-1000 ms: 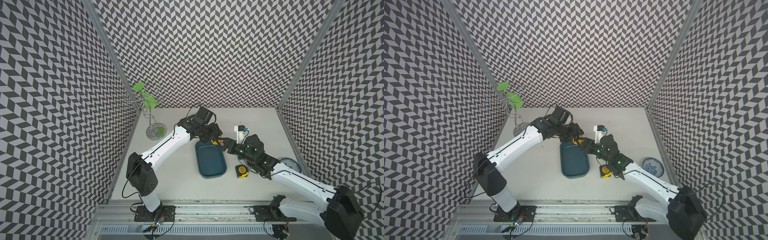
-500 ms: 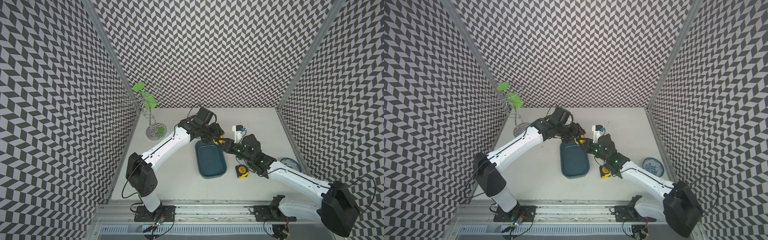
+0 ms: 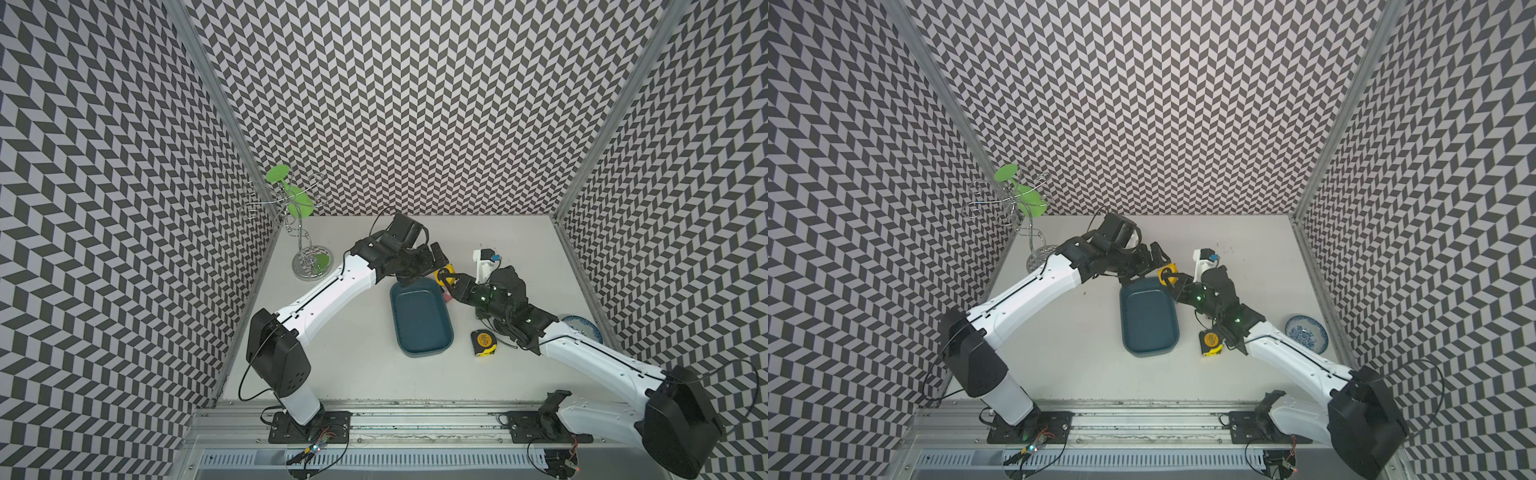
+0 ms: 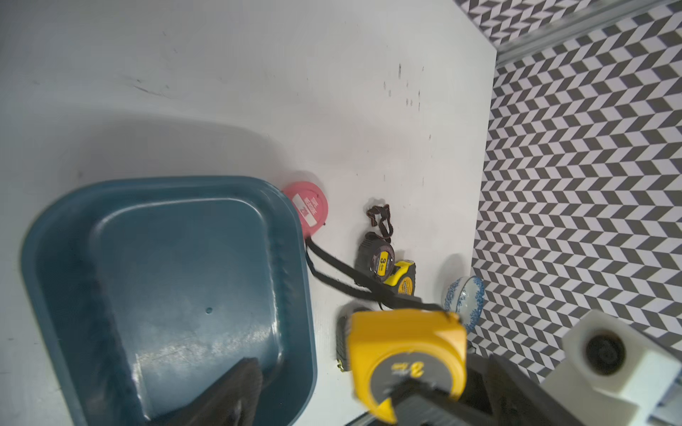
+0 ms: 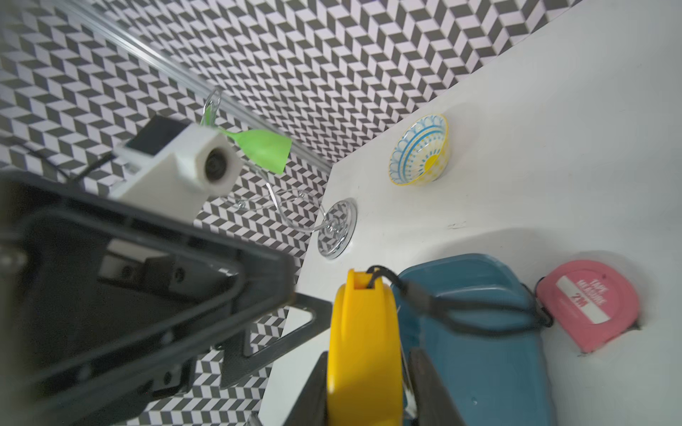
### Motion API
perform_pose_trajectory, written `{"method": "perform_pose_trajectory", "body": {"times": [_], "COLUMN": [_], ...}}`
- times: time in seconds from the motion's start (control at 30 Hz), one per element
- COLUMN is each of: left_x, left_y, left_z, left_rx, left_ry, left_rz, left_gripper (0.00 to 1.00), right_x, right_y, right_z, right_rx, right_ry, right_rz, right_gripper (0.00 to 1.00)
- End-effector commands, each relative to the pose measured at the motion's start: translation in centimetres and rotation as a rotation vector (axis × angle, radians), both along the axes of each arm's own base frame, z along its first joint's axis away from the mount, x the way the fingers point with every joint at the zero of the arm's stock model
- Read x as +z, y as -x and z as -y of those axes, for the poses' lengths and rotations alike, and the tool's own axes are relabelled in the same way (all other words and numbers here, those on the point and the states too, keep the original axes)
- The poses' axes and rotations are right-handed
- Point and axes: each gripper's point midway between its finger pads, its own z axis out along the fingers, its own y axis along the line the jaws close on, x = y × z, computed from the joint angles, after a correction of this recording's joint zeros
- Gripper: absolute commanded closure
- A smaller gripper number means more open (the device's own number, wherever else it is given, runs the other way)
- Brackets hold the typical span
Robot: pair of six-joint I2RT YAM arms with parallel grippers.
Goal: Take the tape measure out of the storage box
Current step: Place the tape measure at the center of the board.
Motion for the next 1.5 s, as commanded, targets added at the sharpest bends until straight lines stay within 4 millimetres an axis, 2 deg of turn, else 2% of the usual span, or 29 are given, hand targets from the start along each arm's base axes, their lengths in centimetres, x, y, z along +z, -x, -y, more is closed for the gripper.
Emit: {"method": "perform_pose_trajectory", "body": {"times": [0.0,0.2,0.33,0.5,0.77,1.2,1.3,1.47], "left_x": [0.1,-2.0,-3.0,-3.8,-4.2,-5.0,-5.1,-5.1], "left_y": [-0.1,0.5,1.1,1.7,2.2,2.4,2.3,2.3], "left_z": [-3.5,-8.5,-10.5,-11.2,-11.5,-11.8,-11.7,-11.8], "left_rx": [0.024,0.074,0.098,0.103,0.118,0.125,0.125,0.127], "left_ry": [-0.079,-0.135,-0.150,-0.159,-0.153,-0.161,-0.161,-0.158], "left_rz": [0.061,0.069,0.062,0.049,0.045,0.035,0.032,0.033], "left_gripper": [0.00,0.00,0.00,0.00,0.00,0.00,0.00,0.00], "right_x": [0.8,-2.6,-4.7,-7.7,-11.5,-15.8,-16.3,-17.0], "right_y": [-0.2,0.4,1.0,1.8,2.2,3.1,3.2,3.6], "right_z": [1.8,4.3,4.0,2.8,3.4,3.4,3.4,3.8], "right_rx": [-0.008,-0.004,0.051,0.135,0.113,0.119,0.118,0.104], "right_ry": [-0.020,-0.029,-0.051,-0.055,0.006,0.044,0.050,0.071], "right_rz": [0.017,-0.082,-0.143,-0.251,-0.359,-0.463,-0.479,-0.509], "right_gripper": [0.93,0.93,0.93,0.93,0.93,0.92,0.87,0.70]}}
